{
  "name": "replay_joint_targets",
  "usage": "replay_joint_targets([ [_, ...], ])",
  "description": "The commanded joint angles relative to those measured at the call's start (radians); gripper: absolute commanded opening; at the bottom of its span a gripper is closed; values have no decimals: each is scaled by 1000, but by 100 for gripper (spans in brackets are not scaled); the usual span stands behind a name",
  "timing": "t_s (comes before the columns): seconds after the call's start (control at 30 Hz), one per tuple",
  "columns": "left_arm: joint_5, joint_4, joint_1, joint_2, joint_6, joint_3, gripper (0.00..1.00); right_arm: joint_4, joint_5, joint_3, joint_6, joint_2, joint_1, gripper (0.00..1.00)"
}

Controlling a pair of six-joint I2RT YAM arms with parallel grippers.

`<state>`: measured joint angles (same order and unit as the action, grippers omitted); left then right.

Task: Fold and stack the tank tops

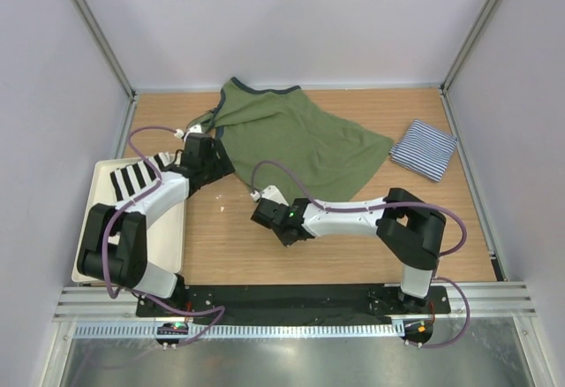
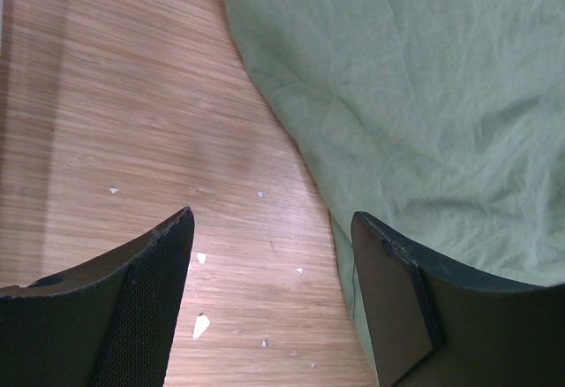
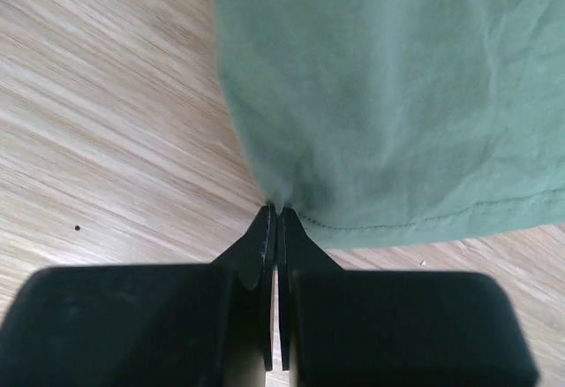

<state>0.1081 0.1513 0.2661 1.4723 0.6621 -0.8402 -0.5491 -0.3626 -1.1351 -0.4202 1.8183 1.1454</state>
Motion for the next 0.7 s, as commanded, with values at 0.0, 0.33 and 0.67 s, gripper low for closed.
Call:
replay_joint_targets([
  [0.0, 36, 7, -2, -9, -22, -42, 73, -12, 2, 18, 0, -45, 5, 1],
  [0.33, -51, 4, 19, -81, 24, 4, 72, 57, 484, 147, 46, -459, -18, 1],
  [0.67, -67, -105, 35, -38, 19, 56, 73, 84, 762, 160, 55, -352, -482, 23],
])
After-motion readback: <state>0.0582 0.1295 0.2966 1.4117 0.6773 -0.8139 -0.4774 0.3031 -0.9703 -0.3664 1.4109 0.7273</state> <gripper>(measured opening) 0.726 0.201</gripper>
